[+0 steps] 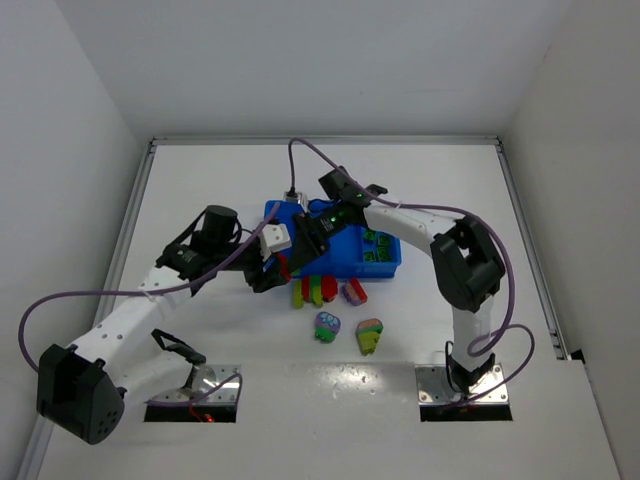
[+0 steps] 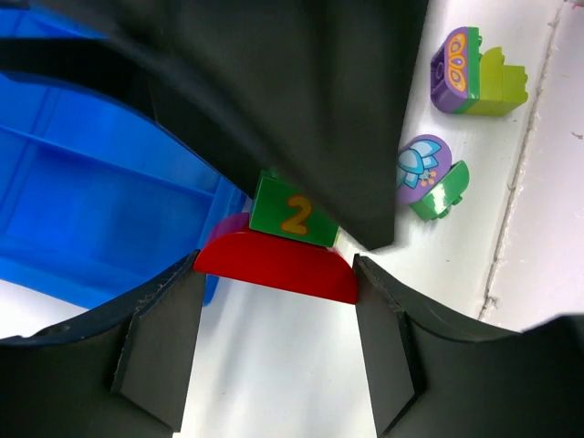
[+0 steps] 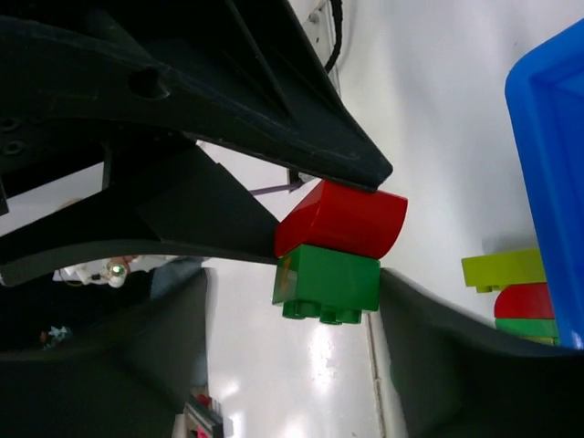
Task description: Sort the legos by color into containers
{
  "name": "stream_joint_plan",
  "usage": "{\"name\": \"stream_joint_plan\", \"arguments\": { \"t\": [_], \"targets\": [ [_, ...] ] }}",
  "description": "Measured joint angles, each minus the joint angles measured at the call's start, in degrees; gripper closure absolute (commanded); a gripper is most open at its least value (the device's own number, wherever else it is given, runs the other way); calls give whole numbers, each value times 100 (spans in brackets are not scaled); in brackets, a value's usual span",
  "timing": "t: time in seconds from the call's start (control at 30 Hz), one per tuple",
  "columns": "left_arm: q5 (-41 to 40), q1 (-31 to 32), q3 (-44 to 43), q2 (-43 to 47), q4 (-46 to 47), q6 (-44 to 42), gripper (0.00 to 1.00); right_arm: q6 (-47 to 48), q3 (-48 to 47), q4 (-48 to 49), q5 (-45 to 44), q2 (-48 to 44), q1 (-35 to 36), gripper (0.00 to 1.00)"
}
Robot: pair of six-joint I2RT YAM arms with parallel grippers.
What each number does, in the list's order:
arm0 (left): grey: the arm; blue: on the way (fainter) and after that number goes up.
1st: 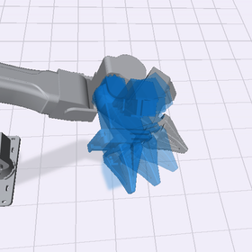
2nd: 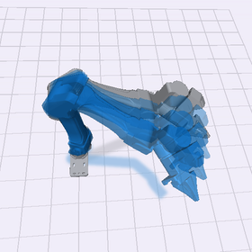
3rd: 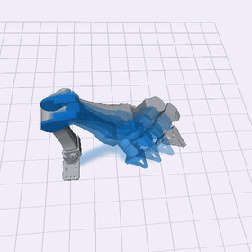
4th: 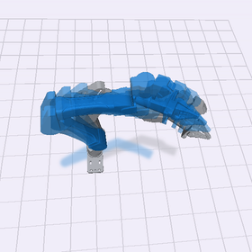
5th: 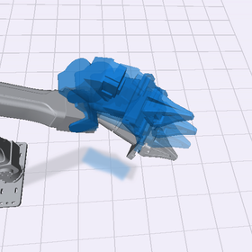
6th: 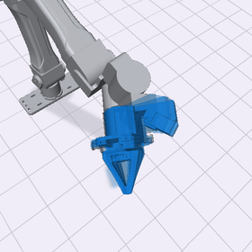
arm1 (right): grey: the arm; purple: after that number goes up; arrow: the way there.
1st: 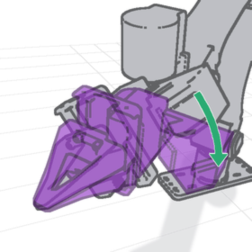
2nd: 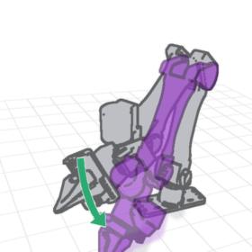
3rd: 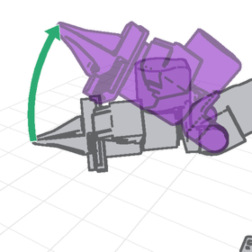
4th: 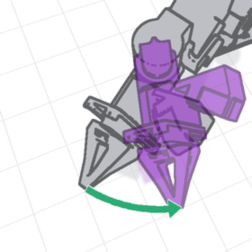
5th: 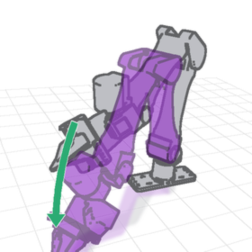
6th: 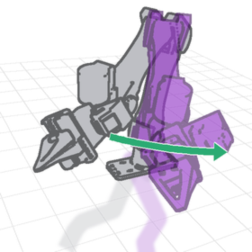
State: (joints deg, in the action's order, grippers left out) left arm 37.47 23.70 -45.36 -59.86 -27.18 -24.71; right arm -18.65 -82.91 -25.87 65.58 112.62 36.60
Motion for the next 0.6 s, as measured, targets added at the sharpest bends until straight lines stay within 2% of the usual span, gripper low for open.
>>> {"name": "stream_joint_plan", "arguments": {
  "t": [0.07,0.1,0.2,0.33,0.5,0.6],
  "targets": [
    [15,0,-4,-9,0,2,73,26,-7,-9,-59,31,9,54],
    [31,0,-13,-9,-7,4,73,35,-7,-13,-94,57,9,69],
    [39,0,-35,-9,26,-28,73,-129,0,-52,-116,116,-55,88],
    [33,0,-35,-9,55,-28,73,-170,22,15,-70,114,-96,95],
    [46,26,-33,4,98,-7,73,-179,269,101,-42,-87,-236,95],
    [26,26,-20,70,83,0,73,-153,455,96,-76,-350,-601,95]
  ]
}}
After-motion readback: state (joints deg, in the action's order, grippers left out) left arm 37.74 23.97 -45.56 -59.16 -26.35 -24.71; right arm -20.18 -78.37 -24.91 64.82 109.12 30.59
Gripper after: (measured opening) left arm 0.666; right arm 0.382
